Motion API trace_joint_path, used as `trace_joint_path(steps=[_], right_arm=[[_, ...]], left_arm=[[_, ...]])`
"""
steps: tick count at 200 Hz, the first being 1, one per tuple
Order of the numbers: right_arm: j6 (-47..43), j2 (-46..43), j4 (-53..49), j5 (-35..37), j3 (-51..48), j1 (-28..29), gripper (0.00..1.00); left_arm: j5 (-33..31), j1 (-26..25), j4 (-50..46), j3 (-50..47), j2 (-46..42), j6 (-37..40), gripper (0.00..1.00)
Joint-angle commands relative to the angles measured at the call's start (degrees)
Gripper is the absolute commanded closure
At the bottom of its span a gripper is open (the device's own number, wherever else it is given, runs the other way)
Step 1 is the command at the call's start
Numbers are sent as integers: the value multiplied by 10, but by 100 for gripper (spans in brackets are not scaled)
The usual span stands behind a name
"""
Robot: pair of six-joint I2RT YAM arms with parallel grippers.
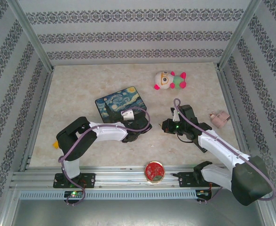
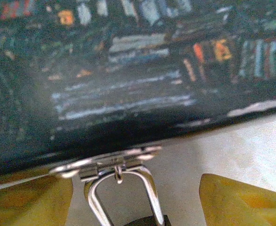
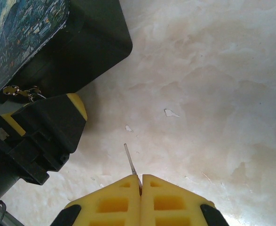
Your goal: Unlock the padlock with the key
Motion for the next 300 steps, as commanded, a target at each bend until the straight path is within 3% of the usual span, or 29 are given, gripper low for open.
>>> trace_joint_path(steps=[1,52,154,221,300], right_arm=[[-2,3,21,-15,-8,-7,100],[-1,11,32,-25,-6,-13,100],[2,15,45,-33,-15,-20,100],[1,20,66,-48,-33,-31,100],[16,78,244,-116,-102,-46,100]], left_arm=[[17,1,-25,-15,8,-30,31],[22,1,-19,-17,18,-36,37],[12,3,6,7,28,4,65],[38,6,65,14,36,38,76],[125,32,183,13,29,19,78]])
